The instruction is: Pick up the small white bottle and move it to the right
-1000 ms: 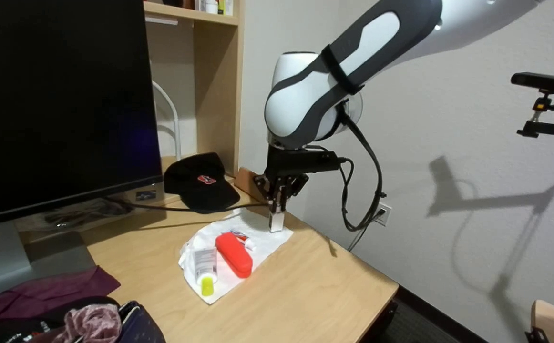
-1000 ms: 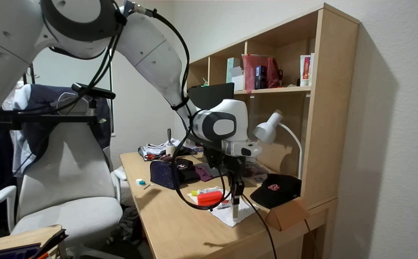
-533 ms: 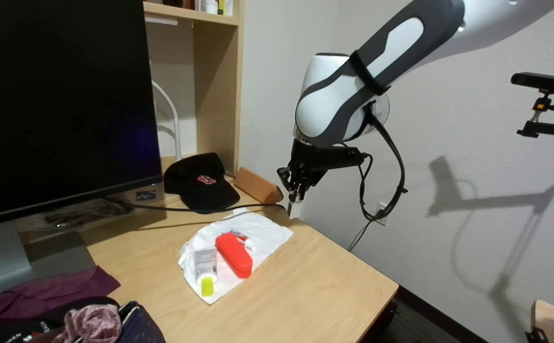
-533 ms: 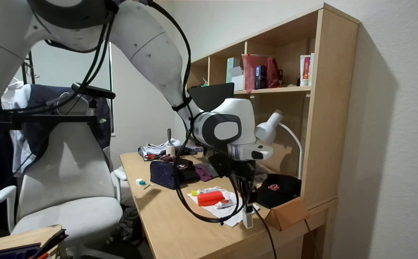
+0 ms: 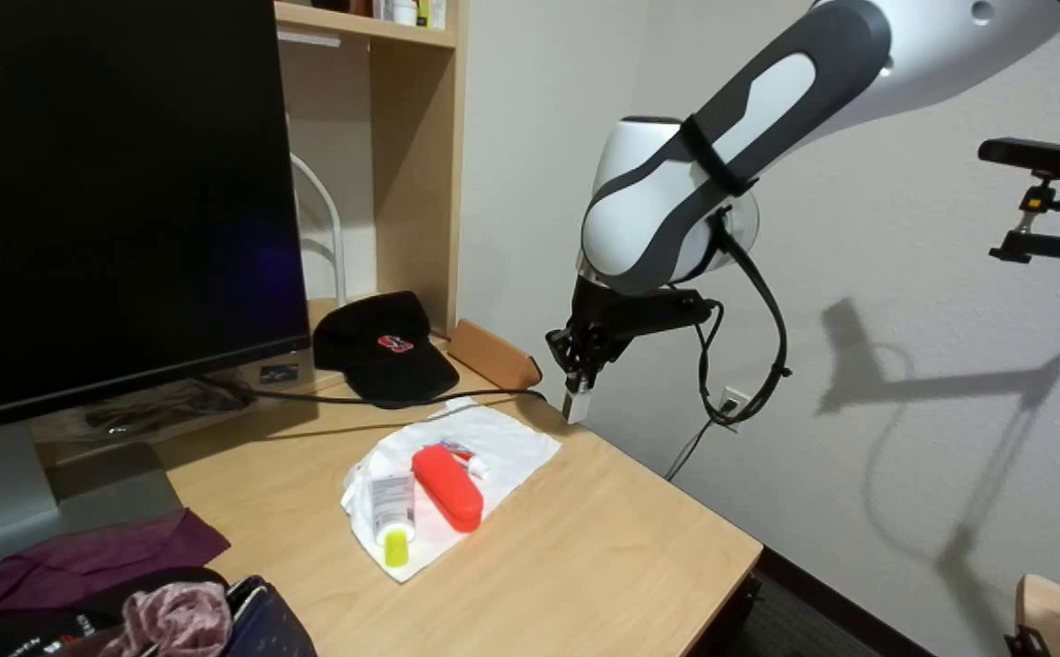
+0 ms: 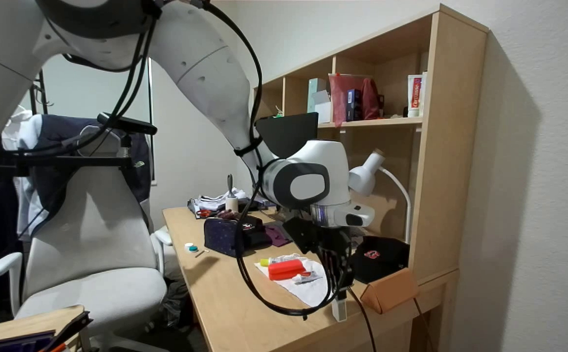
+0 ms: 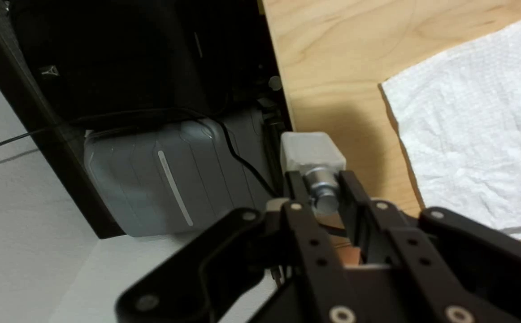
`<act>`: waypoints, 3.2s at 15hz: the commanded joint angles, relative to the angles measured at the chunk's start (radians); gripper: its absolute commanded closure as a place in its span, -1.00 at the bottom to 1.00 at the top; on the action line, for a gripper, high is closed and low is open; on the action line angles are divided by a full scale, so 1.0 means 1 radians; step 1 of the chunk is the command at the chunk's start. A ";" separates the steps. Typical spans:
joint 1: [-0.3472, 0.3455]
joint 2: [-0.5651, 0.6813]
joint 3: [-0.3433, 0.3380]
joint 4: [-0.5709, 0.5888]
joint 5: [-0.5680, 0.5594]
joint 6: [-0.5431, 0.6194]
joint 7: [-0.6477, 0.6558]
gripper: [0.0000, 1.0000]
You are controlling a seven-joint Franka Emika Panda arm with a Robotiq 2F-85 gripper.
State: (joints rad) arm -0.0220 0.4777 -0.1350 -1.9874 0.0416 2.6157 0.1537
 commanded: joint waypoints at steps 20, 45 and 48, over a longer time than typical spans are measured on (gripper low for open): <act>0.003 -0.006 0.045 -0.035 -0.061 0.075 -0.109 -0.46; 0.090 -0.641 0.121 -0.260 -0.302 -0.324 0.320 -1.00; 0.058 -0.667 0.135 -0.302 -0.304 -0.361 0.352 -1.00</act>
State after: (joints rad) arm 0.0819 -0.1403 -0.0322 -2.2331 -0.2743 2.2916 0.4723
